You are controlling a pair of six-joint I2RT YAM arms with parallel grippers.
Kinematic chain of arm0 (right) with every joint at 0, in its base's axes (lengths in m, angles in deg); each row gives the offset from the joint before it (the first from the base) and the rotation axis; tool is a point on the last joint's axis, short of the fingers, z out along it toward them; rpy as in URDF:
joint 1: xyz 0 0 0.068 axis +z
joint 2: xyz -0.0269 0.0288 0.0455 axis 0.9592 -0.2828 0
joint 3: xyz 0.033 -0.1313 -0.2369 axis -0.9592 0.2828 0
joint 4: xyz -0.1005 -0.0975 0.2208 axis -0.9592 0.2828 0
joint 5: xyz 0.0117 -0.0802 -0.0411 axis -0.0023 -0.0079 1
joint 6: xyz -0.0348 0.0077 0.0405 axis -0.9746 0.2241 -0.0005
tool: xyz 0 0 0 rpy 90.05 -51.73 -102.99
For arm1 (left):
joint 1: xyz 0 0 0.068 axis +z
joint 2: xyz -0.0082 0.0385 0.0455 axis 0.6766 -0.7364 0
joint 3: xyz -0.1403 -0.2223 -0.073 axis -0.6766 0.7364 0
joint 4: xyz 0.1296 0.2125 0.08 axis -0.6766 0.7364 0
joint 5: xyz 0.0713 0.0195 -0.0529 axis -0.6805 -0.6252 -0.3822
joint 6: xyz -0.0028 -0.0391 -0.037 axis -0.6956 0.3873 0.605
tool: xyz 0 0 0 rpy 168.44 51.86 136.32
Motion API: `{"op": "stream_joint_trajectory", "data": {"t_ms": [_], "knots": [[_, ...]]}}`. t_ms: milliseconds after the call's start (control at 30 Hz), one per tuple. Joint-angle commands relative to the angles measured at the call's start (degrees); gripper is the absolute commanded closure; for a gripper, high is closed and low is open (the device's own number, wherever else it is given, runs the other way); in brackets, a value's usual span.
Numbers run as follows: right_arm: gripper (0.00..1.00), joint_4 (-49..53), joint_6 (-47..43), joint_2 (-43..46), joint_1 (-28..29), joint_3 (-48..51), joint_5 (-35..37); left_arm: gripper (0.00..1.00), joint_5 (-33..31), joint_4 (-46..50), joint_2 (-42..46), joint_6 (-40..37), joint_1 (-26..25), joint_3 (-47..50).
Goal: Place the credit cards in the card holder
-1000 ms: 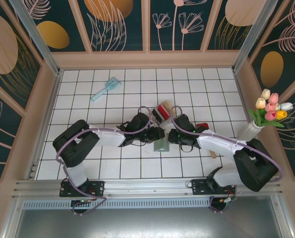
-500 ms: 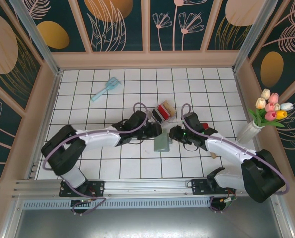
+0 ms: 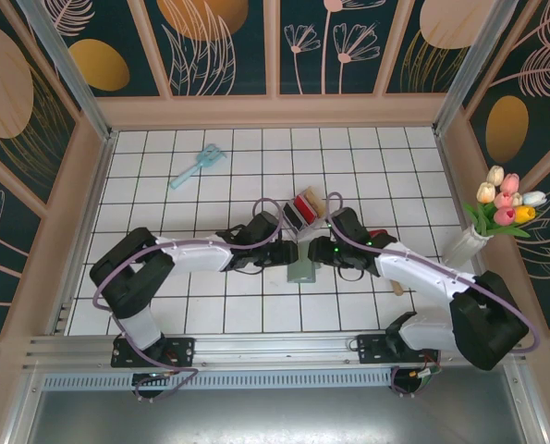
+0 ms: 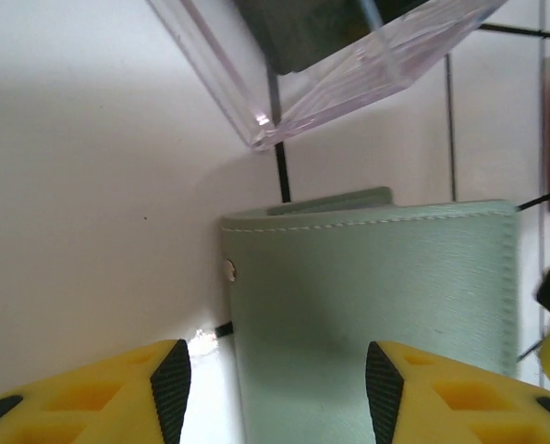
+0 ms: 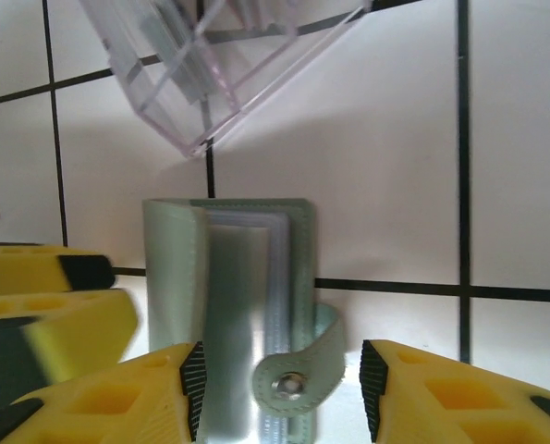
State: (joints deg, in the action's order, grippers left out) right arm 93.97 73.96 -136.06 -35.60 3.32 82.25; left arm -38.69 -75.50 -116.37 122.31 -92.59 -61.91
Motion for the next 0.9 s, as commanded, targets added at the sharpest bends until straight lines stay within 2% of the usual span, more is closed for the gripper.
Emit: {"op": "stream_joint_trajectory", "data": {"t_ms": [0,167,533,733,867], "knots": [[0.49,4.4,-1.0,-3.1,2.5,-3.4,4.7,0.44,0.8,2.5,-2.9,-1.6,-0.6,-2.1],[0.49,6.2,-0.1,-5.8,3.8,-5.0,7.8,0.44,-0.2,3.5,-5.1,-1.6,-0.9,-3.1],[0.49,4.9,-1.8,-10.0,4.0,-5.7,5.4,0.46,-1.1,4.0,-5.7,-1.3,-0.9,-2.8],[0.55,9.1,-0.6,-10.7,4.1,-6.5,11.8,0.47,-1.3,4.3,-6.3,-1.4,-0.9,-3.1],[0.59,9.2,-0.2,-8.5,3.2,-5.2,12.2,0.48,-1.4,4.9,-7.1,-1.7,-0.9,-3.4]]}}
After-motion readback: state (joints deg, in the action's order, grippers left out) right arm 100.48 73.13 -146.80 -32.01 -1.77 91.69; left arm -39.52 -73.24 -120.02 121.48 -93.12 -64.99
